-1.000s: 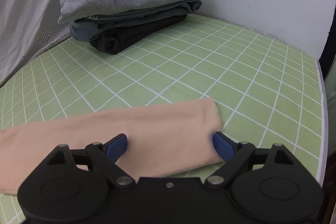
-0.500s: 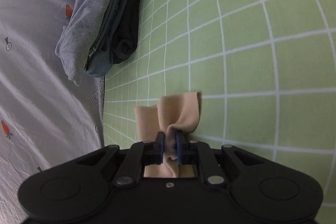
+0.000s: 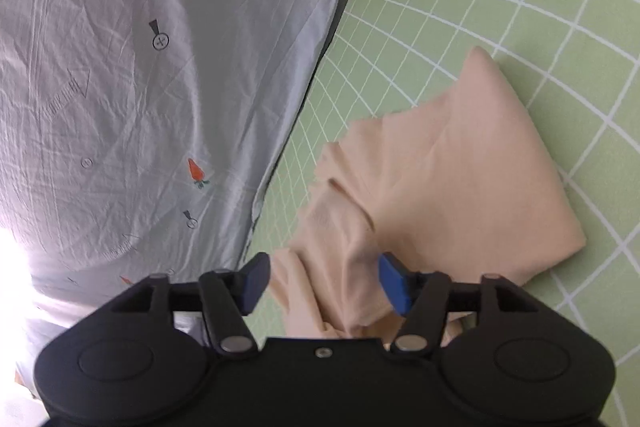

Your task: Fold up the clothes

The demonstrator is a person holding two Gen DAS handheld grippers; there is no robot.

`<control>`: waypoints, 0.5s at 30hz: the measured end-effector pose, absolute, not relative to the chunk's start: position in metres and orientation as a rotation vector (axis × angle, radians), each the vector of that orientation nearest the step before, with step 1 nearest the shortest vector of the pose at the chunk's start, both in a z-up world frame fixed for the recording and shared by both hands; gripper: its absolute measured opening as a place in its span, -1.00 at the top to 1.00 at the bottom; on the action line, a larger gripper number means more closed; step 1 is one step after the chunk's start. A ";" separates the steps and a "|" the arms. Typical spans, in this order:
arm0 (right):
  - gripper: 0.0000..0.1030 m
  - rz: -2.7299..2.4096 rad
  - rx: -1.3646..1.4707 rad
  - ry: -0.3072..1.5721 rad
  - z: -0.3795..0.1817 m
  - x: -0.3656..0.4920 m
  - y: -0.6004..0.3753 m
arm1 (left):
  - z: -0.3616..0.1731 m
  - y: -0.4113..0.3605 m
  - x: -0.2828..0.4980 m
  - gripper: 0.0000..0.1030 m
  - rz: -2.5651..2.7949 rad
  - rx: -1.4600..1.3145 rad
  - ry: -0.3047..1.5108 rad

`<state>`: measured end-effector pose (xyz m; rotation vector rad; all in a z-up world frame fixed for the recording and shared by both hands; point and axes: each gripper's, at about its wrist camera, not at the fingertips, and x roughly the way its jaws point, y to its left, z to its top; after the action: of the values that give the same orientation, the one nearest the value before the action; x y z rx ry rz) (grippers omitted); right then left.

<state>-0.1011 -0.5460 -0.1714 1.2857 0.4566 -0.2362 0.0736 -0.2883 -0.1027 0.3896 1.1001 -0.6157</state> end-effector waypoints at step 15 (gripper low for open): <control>-0.99 -0.924 0.408 0.789 -0.163 -0.134 -0.557 | -0.116 -0.337 0.060 -0.38 -0.780 0.508 1.086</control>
<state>-0.1338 -0.5565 -0.1625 0.4082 0.7886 -0.9238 0.0603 -0.3369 -0.1159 0.5080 1.0858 -0.7804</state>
